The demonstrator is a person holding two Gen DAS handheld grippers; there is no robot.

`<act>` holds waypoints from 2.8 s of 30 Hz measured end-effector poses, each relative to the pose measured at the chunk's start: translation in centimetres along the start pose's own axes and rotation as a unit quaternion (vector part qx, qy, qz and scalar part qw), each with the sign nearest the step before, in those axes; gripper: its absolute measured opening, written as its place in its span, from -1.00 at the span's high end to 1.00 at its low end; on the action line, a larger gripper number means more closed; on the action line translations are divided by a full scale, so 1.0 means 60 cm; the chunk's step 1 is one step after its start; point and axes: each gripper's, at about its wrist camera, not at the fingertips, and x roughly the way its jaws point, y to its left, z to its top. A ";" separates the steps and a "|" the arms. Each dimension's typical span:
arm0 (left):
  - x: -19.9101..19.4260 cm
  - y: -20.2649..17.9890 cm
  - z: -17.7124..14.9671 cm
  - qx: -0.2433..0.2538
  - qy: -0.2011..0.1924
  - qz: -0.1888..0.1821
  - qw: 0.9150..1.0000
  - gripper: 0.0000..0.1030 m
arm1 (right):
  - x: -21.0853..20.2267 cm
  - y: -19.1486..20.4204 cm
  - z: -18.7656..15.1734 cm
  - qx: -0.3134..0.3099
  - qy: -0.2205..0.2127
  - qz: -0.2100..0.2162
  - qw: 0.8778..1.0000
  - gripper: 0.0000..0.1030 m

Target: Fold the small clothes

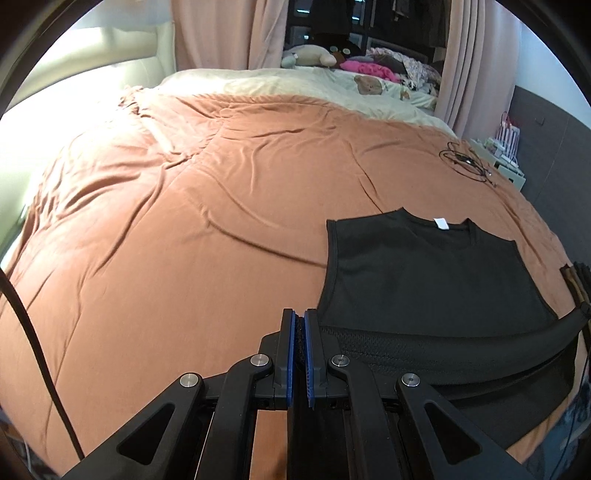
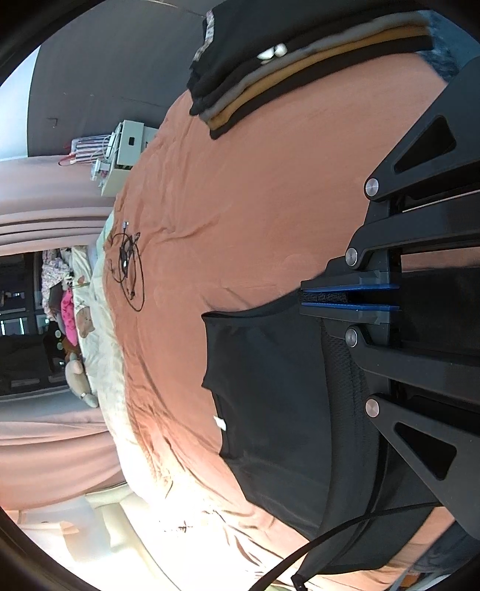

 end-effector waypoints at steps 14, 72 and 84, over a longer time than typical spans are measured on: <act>0.178 0.010 0.098 0.008 0.054 0.005 0.999 0.90 | 0.185 -0.001 0.117 -0.027 0.054 -0.021 0.998 0.98; 0.262 -0.028 0.130 0.085 0.080 -0.018 0.993 0.83 | 0.350 -0.068 0.108 -0.065 0.148 0.042 0.986 0.96; 0.210 -0.010 0.186 0.086 0.042 -0.002 0.995 0.84 | 0.279 -0.041 0.155 -0.073 0.093 0.028 0.993 1.00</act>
